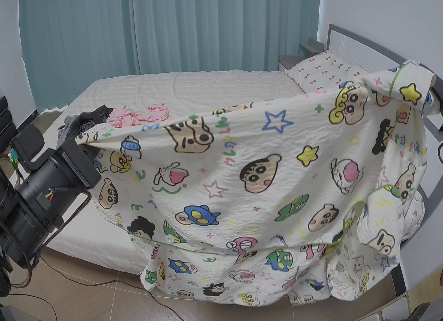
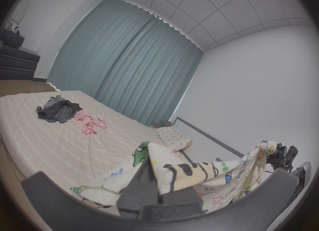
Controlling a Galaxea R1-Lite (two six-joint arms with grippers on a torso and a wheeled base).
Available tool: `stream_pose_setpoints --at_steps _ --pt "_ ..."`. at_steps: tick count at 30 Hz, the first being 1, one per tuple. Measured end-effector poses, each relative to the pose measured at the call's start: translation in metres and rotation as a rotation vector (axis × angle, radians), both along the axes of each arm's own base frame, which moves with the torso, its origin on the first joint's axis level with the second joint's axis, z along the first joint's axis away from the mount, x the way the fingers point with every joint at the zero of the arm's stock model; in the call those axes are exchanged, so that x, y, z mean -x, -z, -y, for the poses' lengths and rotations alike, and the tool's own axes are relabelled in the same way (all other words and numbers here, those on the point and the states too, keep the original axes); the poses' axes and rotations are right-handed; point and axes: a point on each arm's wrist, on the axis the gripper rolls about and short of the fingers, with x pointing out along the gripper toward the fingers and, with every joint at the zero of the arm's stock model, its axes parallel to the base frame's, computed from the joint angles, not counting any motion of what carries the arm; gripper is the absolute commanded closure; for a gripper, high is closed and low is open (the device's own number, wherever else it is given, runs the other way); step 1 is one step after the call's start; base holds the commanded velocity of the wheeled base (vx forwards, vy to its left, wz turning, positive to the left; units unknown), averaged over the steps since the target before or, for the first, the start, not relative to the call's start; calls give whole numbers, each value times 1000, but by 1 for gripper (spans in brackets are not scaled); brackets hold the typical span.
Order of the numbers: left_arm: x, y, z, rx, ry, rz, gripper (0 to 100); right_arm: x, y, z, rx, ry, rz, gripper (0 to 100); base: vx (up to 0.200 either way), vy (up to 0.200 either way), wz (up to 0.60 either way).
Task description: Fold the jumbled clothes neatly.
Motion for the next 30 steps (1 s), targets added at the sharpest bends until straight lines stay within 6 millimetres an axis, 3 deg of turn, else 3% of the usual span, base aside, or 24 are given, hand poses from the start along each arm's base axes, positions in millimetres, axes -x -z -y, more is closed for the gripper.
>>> stream_pose_setpoints --at_steps 8,15,19,30 --pt "5 18 -4 -59 2 -77 100 -1 13 -2 38 -25 -75 100 0 0 0" --pt "-2 35 -1 -88 -9 -147 100 -17 23 -4 64 -11 -131 100 0 0 0" --pt "-12 44 2 -99 -28 -188 100 -33 29 -5 78 14 -169 100 0 0 0" --pt "-57 42 10 -97 -106 -210 100 -74 39 -3 84 82 -197 100 200 0 0"
